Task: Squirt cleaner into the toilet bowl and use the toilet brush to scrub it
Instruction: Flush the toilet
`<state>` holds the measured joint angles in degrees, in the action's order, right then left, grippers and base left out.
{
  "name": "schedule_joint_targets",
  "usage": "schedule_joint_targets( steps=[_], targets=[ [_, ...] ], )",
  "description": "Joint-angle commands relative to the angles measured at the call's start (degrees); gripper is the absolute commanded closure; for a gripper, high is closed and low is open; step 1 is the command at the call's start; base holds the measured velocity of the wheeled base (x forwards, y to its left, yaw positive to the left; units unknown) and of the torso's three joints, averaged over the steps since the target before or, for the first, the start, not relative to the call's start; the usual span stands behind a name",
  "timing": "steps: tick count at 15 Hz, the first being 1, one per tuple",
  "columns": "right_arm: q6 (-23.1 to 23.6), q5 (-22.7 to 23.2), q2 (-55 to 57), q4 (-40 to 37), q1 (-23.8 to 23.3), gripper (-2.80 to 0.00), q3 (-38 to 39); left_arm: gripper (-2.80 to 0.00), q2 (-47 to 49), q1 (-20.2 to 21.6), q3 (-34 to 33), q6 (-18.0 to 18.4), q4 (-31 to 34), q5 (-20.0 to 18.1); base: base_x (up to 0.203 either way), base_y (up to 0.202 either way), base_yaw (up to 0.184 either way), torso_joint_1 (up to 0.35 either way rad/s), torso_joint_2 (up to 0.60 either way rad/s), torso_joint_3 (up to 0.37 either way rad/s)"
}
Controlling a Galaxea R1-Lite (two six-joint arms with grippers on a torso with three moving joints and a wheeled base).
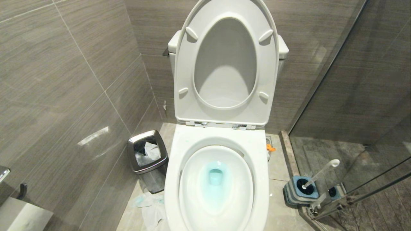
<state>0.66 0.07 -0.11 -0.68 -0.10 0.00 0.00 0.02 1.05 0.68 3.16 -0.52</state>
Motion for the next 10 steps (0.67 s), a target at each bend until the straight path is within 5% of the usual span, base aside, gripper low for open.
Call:
schedule_joint_targets(
  steps=[1, 10],
  targets=[
    [0.0, 0.0, 0.1, 0.0, 0.0, 0.00, 0.0, 0.00, 0.0, 0.0, 0.0, 0.0, 0.0, 0.0, 0.000, 0.000, 0.000, 0.000, 0.00, 0.000],
    [0.0, 0.0, 0.1, 0.0, 0.0, 0.00, 0.0, 0.00, 0.0, 0.0, 0.0, 0.0, 0.0, 0.0, 0.000, 0.000, 0.000, 0.000, 0.00, 0.000]
  ],
)
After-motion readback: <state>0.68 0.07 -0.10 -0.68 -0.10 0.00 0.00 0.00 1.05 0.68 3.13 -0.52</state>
